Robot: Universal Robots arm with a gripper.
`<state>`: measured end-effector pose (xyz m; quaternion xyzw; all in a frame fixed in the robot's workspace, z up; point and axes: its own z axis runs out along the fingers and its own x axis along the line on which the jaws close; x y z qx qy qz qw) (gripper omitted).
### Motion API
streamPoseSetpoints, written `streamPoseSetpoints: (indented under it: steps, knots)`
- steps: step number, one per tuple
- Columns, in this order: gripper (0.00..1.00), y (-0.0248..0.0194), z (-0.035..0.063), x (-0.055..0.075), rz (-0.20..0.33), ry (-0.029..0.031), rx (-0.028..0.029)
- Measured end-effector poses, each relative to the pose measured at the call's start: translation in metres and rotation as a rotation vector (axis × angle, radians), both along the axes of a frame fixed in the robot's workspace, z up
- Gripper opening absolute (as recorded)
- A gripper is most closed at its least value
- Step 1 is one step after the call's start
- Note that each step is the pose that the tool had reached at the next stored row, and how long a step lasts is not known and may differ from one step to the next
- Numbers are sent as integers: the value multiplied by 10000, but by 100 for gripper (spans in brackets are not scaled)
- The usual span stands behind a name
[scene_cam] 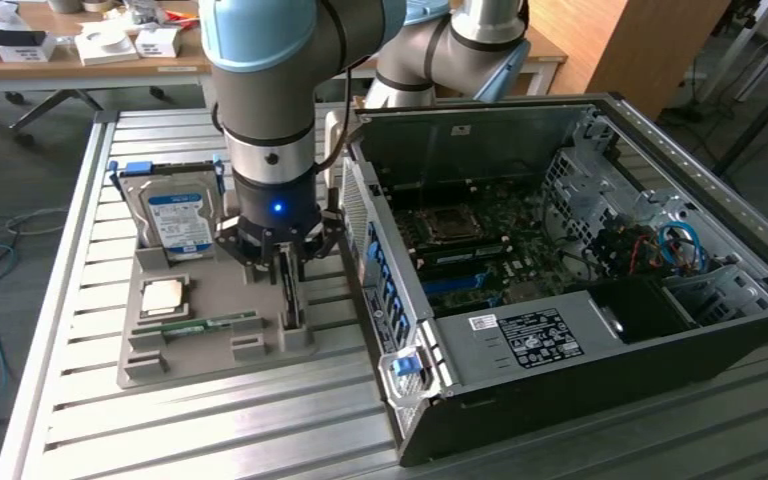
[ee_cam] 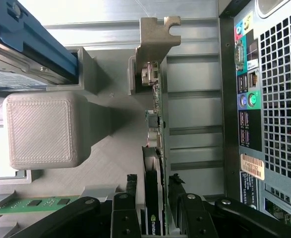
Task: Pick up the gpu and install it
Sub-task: 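Pick up the gpu and move the gpu toward the slot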
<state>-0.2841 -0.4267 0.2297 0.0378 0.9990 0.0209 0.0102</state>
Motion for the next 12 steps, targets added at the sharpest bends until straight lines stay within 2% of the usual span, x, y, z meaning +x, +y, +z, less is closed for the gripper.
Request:
streamPoseSetpoints:
  steps: [12]
  knots:
    - [39, 0, -20, 0, 0, 0, 0]
